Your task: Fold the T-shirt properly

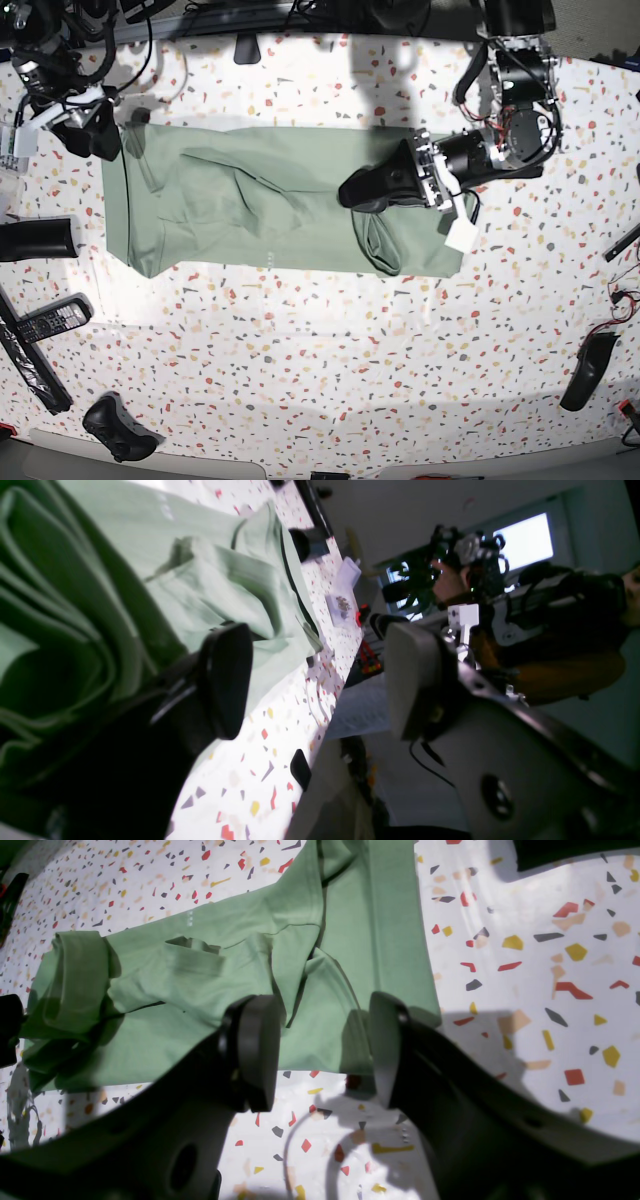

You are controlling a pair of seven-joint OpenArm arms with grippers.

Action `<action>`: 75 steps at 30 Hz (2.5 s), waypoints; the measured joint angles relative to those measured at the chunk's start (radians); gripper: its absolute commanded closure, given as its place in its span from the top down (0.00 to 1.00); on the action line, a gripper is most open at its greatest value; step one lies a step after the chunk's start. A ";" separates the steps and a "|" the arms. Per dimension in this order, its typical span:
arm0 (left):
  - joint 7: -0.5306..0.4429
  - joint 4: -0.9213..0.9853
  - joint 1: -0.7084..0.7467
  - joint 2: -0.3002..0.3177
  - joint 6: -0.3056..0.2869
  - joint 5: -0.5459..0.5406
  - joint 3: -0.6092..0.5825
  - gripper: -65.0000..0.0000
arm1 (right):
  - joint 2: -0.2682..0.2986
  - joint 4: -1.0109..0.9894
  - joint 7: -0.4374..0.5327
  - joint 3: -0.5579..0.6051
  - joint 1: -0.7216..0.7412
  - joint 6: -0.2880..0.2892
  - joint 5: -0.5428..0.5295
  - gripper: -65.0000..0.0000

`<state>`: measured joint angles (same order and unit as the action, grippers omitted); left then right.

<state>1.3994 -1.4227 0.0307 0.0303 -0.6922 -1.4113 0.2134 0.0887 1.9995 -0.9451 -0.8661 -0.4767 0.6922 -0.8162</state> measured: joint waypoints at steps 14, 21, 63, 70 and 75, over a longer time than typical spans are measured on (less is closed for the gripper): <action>-0.270 0.000 -0.166 0.036 0.073 0.437 0.002 0.59 | 0.000 0.000 -0.006 0.000 0.000 0.000 0.000 0.44; -0.275 0.000 -0.158 -0.101 0.128 0.763 0.001 0.59 | 0.000 0.000 -0.006 0.000 0.000 0.000 -0.001 0.44; -0.273 -0.008 -0.288 -0.133 0.244 0.898 -0.146 0.59 | 0.000 0.000 -0.071 0.000 0.097 0.000 0.000 0.44; -0.290 -0.019 -0.286 -0.133 0.330 1.172 -0.146 0.59 | 0.000 0.000 -0.070 0.000 0.097 0.000 0.000 0.44; -0.291 -0.019 -0.286 -0.134 0.361 1.176 -0.146 0.59 | 0.000 0.000 -0.070 0.000 0.097 0.000 0.000 0.44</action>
<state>1.1088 -1.4414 -0.2550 -0.1036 -0.3313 -0.2352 0.0669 0.0887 1.9999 -1.0153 -0.8661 -0.3798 0.6922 -0.8162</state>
